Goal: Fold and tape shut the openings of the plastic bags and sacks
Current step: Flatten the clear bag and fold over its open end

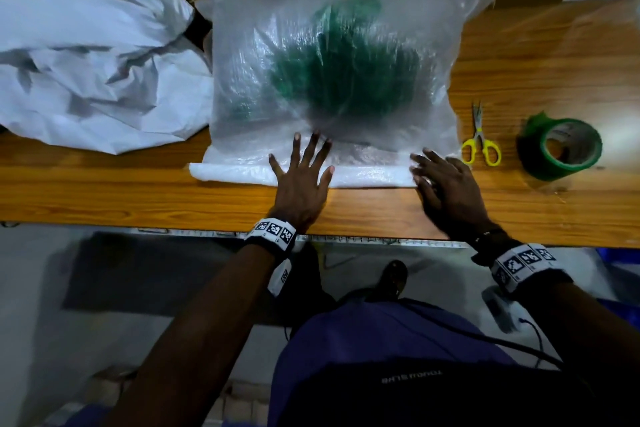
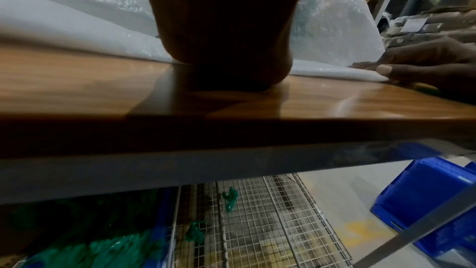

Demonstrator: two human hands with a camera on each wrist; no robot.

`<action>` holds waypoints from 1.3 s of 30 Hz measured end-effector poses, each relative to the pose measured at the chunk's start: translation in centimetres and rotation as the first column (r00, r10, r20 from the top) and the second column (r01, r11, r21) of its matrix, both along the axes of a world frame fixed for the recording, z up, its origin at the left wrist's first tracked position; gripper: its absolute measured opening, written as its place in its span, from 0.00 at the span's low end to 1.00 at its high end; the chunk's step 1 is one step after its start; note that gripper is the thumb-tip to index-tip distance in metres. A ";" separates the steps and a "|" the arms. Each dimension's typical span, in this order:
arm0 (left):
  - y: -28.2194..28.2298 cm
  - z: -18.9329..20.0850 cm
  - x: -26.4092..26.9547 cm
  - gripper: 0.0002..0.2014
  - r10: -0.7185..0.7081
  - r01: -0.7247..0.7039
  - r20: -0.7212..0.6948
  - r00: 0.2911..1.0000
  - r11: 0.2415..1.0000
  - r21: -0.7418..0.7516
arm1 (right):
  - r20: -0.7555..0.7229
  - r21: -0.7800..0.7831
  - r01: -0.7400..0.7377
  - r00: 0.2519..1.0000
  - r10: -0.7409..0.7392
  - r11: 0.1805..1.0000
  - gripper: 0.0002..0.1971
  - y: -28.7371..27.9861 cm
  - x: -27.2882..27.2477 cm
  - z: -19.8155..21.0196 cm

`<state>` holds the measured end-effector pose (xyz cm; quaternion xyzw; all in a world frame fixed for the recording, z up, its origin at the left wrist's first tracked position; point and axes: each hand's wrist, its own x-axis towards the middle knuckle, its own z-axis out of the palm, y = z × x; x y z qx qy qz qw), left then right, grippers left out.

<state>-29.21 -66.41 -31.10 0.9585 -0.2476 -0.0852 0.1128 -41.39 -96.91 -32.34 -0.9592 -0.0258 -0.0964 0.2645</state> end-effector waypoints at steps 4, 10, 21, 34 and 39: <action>0.6 0.2 0.4 0.28 -0.052 0.049 -0.050 0.997 0.997 -0.052 | -0.022 -0.091 0.009 1.000 -0.011 0.996 0.15 0.5 -0.2 0.5; 6.7 0.8 1.6 0.26 -0.241 0.276 0.159 0.957 0.923 -0.267 | -0.070 -0.109 0.118 0.990 -0.126 0.987 0.23 3.7 -0.3 0.0; 14.0 0.4 5.0 0.19 -0.128 0.163 0.102 0.987 0.824 -0.542 | -0.113 0.034 0.187 0.977 -0.182 0.982 0.31 7.6 0.2 1.0; 10.9 1.6 5.5 0.34 -0.254 0.319 0.260 0.932 0.915 -0.247 | -0.001 -0.329 0.092 0.995 -0.097 0.940 0.16 7.5 1.3 1.8; 8.9 -0.2 6.2 0.31 -0.195 0.205 0.239 0.951 0.979 -0.019 | 0.045 -0.433 0.076 0.997 -0.062 0.898 0.17 6.5 4.3 3.4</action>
